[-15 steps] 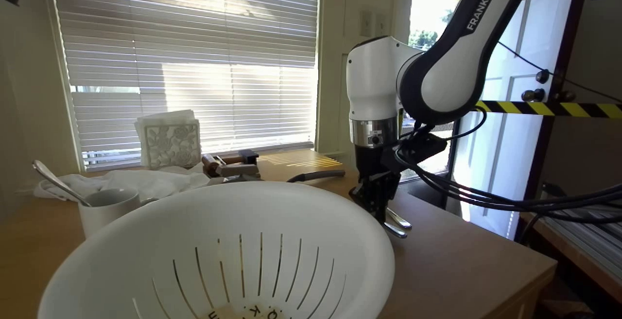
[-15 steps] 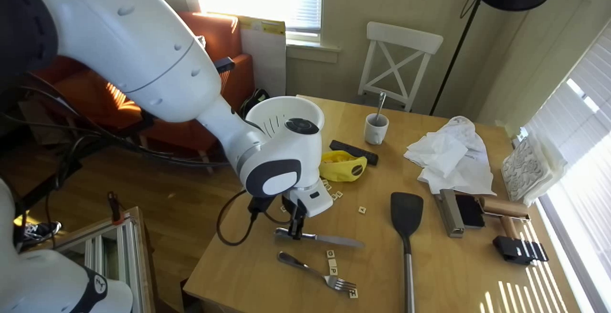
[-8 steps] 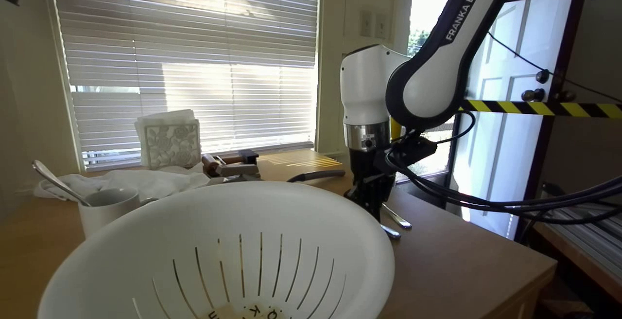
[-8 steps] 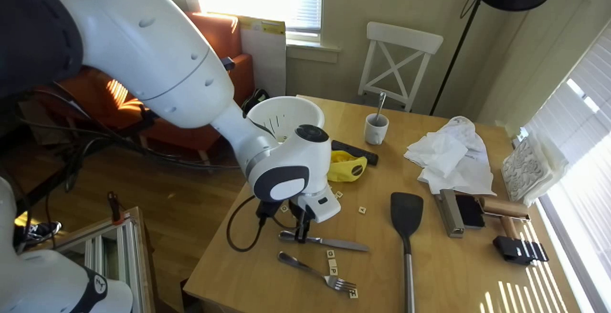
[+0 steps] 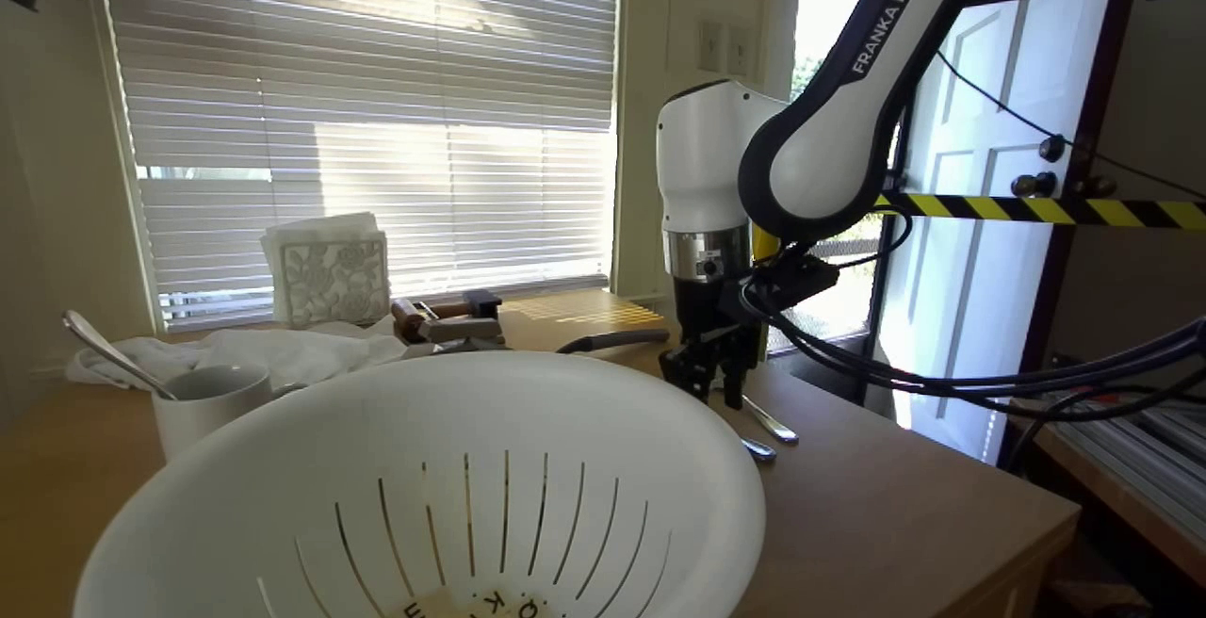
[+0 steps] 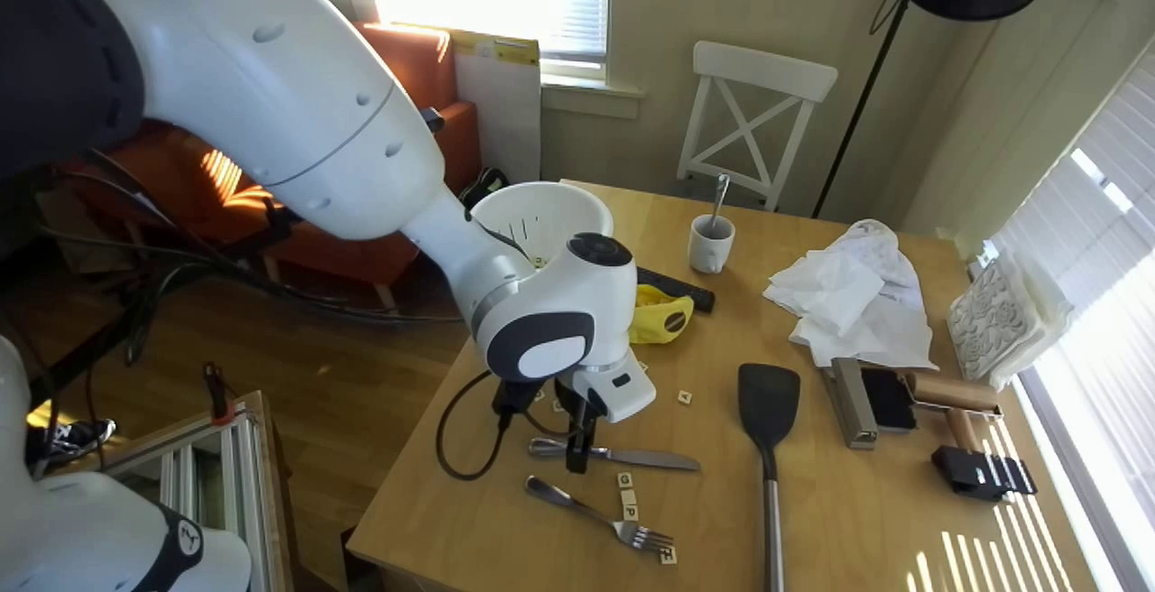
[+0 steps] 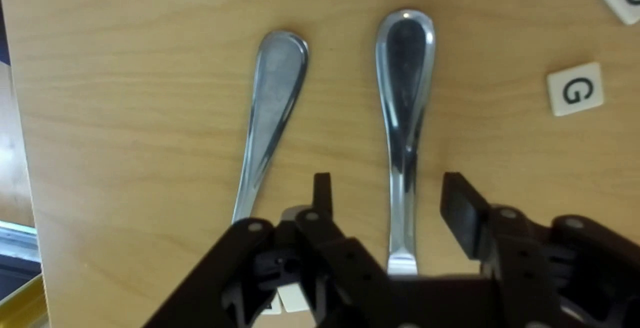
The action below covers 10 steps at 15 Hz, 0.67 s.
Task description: Move the knife on the table
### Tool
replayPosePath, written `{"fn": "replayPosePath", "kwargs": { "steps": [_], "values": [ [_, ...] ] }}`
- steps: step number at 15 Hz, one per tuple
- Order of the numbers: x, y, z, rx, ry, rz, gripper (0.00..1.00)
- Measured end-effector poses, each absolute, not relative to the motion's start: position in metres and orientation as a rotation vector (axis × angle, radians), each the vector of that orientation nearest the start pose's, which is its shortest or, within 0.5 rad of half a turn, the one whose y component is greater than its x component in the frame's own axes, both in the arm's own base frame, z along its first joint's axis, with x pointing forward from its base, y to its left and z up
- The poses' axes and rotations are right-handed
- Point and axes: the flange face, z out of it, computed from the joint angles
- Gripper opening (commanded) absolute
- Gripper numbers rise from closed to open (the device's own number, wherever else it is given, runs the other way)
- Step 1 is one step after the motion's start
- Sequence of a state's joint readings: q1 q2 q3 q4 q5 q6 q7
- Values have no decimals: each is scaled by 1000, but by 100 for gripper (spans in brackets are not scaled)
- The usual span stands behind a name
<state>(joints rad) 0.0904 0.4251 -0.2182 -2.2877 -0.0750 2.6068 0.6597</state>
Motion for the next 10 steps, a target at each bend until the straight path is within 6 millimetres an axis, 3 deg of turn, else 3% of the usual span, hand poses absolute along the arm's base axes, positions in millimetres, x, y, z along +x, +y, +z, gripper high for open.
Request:
{"fn": "replayPosePath", "kwargs": {
  "steps": [2, 5, 10],
  "values": [
    [517, -63, 183, -3061, 1125, 51, 99],
    [512, -45, 236, -3013, 1134, 28, 100],
    [482, -22, 327, -2969, 1172, -170, 100]
  ]
}}
